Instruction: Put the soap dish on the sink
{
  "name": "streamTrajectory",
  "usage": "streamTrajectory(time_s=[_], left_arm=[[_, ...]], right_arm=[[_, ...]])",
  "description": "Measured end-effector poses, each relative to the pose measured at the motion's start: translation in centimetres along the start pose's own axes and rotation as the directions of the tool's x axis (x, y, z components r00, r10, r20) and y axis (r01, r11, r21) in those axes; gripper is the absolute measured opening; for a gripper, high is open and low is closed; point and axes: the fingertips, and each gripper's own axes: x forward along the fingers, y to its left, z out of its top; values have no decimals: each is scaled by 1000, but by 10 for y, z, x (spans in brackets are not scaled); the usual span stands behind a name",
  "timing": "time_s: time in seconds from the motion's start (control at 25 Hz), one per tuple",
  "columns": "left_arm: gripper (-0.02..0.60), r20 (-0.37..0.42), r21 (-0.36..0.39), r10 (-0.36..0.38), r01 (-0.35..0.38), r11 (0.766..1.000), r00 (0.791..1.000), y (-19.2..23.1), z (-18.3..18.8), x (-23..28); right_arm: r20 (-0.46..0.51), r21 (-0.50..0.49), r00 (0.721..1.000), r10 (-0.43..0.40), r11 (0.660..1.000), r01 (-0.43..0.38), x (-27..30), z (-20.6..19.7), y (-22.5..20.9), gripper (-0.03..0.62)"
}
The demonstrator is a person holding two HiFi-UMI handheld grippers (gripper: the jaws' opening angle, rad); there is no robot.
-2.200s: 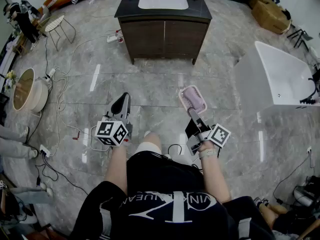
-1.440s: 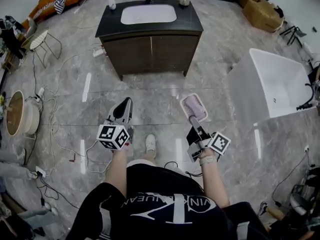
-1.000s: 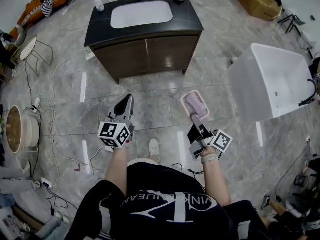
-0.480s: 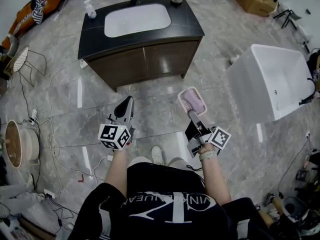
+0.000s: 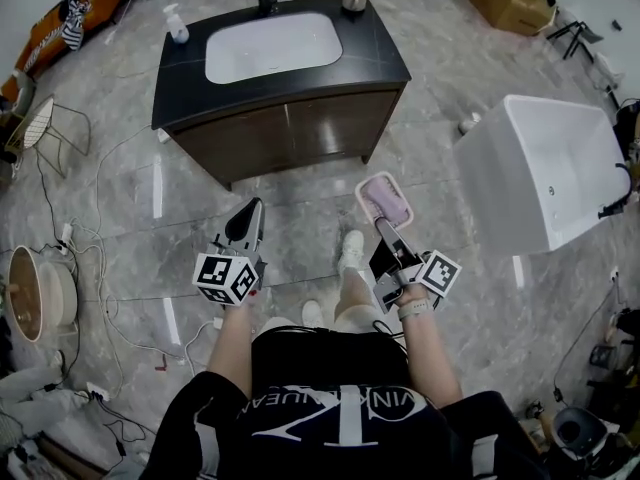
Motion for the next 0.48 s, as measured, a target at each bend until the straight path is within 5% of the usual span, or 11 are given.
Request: streamTrajectory(time_s=[0.48], left_arm=[[15, 41, 14, 50, -51, 999, 998, 35, 28, 90]], right_arm=[[-47, -15, 998, 32, 999, -33, 88, 70, -18, 89]])
